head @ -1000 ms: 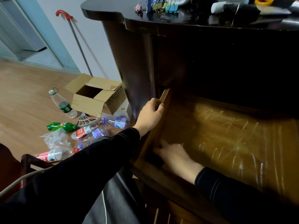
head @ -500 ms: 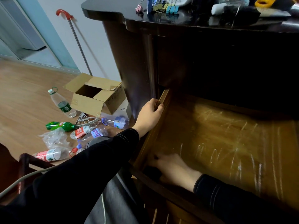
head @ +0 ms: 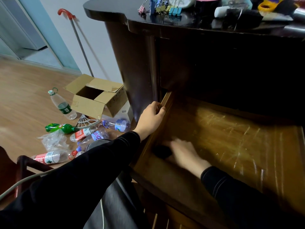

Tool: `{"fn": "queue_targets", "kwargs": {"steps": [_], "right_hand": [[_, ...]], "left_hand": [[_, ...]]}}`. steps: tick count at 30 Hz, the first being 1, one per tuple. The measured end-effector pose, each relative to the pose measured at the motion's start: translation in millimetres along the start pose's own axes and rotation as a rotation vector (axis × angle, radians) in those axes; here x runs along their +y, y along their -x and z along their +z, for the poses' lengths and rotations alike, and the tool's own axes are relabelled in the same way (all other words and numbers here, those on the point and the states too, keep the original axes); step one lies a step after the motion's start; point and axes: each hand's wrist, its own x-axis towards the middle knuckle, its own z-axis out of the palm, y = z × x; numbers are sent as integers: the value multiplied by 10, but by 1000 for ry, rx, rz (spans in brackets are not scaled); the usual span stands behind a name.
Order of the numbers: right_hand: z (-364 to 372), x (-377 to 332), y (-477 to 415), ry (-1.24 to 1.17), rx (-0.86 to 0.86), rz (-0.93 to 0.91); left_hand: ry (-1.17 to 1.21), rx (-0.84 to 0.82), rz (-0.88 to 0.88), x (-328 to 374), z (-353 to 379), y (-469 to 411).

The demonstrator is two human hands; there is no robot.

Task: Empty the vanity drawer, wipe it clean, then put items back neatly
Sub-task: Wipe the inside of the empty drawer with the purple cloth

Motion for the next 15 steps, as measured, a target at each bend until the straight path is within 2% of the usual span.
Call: {"fn": "queue_targets", "kwargs": {"steps": [2, 3, 4, 8, 9, 15], "right_hand": [[-131, 172, -44, 15, 79, 153], [-140, 194, -6, 12, 96, 154], [-111, 169, 69, -6, 82, 112], [250, -36, 430, 0, -145, -268], [300, -12, 420, 4, -160, -286], [-130, 311, -4, -6, 102, 187]], "left_hand": [[-2, 2, 3, -1, -3, -5], [-1, -2, 1, -5, -5, -7], [2, -8, -1, -8, -4, -8], [-4, -17, -2, -32, 7, -22], [-5, -17, -2, -37, 7, -21], [4, 3, -5, -40, 19, -22]]}}
